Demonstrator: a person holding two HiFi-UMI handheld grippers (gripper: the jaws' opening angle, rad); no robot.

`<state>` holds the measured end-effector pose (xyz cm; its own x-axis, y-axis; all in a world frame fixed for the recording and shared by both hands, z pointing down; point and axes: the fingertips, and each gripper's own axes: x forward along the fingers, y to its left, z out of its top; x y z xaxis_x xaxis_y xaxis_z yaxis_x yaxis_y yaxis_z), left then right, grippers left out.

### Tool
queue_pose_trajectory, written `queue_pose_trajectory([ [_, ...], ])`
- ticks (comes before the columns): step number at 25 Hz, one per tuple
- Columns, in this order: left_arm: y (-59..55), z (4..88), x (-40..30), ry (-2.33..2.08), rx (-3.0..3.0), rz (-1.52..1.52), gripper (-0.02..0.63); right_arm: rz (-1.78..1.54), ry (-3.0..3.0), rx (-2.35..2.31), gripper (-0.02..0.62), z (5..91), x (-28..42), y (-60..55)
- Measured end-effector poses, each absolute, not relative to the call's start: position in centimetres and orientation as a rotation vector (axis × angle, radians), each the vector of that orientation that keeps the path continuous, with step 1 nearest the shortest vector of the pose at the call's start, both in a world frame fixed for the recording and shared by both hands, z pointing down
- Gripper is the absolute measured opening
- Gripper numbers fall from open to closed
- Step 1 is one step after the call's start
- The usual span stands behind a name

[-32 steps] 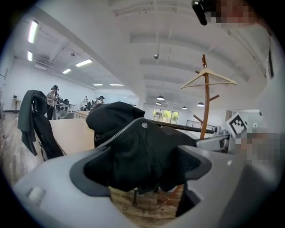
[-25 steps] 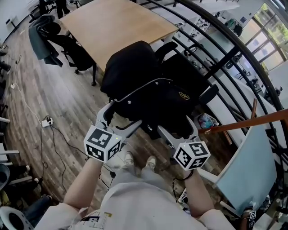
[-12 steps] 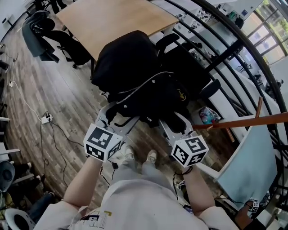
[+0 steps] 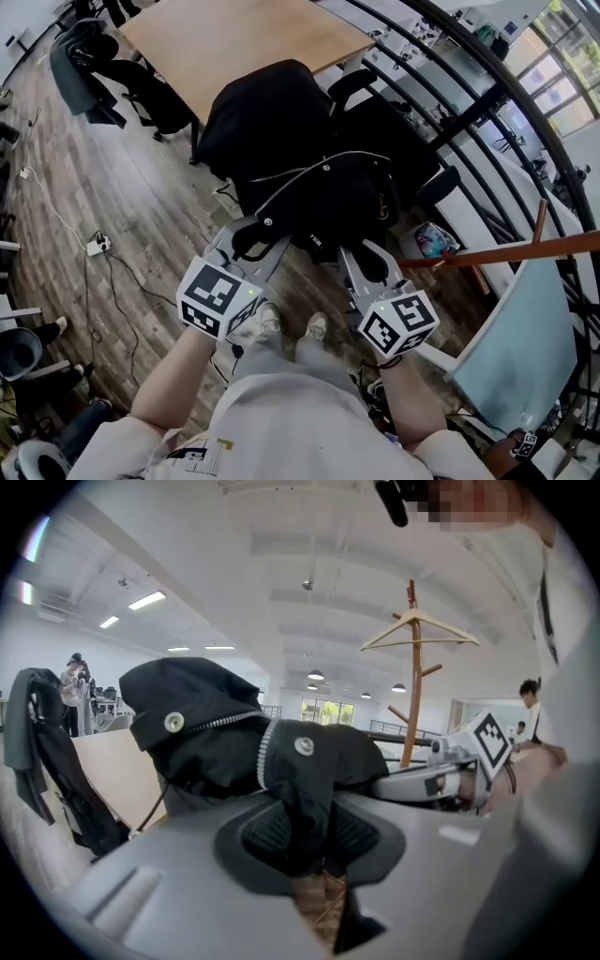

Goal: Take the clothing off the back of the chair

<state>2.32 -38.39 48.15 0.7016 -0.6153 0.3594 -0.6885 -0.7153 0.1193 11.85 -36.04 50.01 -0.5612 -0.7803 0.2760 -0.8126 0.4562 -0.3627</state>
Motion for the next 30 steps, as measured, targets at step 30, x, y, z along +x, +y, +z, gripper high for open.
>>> queue_pose_trajectory([
  [30,-26.5,13.6,-2.5,-1.185,3.001,-0.516,0.008,-0.112,-3.32,1.225,0.041,17.5,6.1,-27.4],
])
